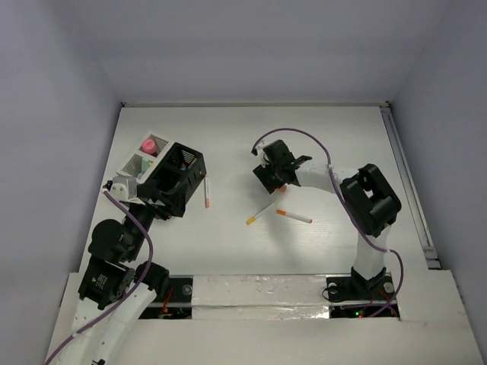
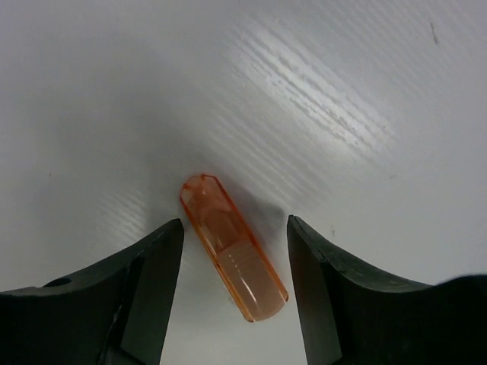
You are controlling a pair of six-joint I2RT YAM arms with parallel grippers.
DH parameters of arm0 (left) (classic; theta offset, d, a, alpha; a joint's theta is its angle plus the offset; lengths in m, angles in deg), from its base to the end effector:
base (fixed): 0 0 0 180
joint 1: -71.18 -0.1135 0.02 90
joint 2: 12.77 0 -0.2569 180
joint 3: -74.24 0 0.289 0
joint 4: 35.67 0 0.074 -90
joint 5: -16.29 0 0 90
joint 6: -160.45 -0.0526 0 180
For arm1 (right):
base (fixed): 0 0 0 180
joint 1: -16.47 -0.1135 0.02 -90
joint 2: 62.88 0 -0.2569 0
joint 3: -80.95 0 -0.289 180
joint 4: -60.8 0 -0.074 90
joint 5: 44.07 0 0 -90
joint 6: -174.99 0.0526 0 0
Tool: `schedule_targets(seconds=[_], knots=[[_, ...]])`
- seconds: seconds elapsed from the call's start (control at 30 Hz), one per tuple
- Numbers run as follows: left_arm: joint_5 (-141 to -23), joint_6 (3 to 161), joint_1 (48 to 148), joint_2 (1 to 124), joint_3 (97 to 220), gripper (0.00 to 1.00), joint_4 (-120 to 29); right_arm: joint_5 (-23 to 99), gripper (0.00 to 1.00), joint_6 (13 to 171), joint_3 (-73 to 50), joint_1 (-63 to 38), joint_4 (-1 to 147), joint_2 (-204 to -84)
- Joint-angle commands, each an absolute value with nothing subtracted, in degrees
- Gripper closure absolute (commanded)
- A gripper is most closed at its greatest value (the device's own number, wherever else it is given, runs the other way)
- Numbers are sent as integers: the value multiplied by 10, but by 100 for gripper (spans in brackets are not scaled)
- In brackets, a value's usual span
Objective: Sort the stationery into containers
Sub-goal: Pick up the pen from the center of the board.
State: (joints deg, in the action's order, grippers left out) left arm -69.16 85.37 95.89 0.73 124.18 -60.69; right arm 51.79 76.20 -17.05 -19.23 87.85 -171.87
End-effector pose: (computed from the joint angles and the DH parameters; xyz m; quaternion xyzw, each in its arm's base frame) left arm 0.1168 -0.0491 0.3702 0.0234 0.6331 -0.2385 0.7361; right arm 0.3566 0.2497 0.1230 -0.3450 0.8852 0.0244 0.3111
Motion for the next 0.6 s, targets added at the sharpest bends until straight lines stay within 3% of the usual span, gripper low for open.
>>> schedule_targets(seconds=[0.0, 0.1, 0.37, 0.57], knots=[[-692, 851, 962, 3, 1245, 1, -579, 544, 38, 747, -137, -195, 906, -1749], [-692, 850, 962, 4, 1245, 1, -579, 564, 60, 744, -137, -195, 910, -1758], [-691, 850, 962, 4, 1245, 1, -580, 558, 82, 746, -144, -177, 876, -1751], [-690, 851, 962, 6, 1245, 1, -582, 589, 84, 767, -146, -177, 829, -1722]])
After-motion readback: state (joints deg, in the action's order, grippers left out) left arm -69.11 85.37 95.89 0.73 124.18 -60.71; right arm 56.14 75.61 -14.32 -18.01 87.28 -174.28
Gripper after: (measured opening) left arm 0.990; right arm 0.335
